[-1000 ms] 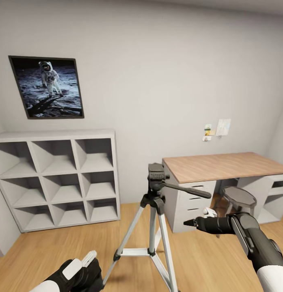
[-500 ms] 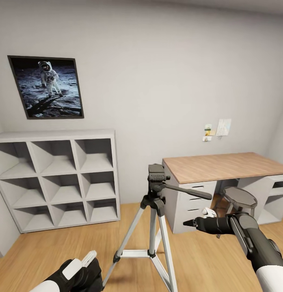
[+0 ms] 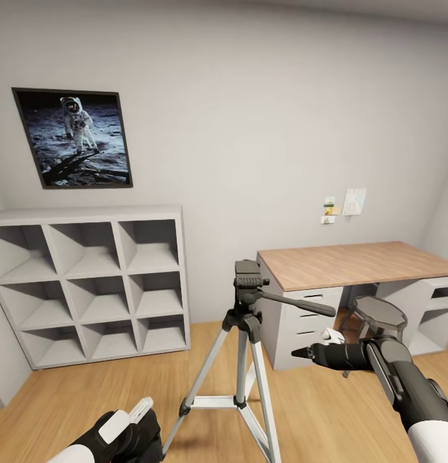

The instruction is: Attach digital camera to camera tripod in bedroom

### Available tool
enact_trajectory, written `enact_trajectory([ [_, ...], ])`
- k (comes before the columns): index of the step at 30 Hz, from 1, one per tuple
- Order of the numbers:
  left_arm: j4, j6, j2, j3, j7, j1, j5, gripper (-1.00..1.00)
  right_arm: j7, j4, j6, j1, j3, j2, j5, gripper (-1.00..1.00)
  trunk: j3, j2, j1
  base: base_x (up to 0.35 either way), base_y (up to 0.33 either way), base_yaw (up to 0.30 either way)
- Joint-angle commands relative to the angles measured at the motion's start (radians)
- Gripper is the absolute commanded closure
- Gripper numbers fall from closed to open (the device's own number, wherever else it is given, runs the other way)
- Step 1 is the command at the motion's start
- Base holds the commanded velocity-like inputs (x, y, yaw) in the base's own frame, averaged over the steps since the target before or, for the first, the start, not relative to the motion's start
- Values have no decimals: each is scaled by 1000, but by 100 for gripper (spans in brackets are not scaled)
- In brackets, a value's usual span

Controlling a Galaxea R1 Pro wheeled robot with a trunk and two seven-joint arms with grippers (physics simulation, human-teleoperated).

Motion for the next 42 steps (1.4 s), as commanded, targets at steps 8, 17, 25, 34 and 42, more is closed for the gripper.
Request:
enact_trajectory([
  [8, -3, 6, -1, 8, 7, 0, 4, 100, 0, 0, 7, -1, -3, -2, 1, -100, -11, -2, 0, 0, 0, 0],
  [17, -3, 6, -1, 8, 7, 0, 4, 100, -1, 0, 7, -1, -3, -1, 1, -100, -25, -2, 0, 0, 0, 0],
  [25, -3, 6, -1, 8, 7, 0, 4, 100, -8, 0, 7, -1, -3, 0, 1, -100, -38, -2, 0, 0, 0, 0],
  [34, -3, 6, -1, 8, 7, 0, 4, 100, -9, 0, 7, -1, -2, 0, 1, -100, -53, -2, 0, 0, 0, 0],
  [42, -3, 6, -1, 8, 7, 0, 4, 100, -8, 4, 7, -1, -2, -2, 1, -100, -66, -2, 0, 0, 0, 0],
])
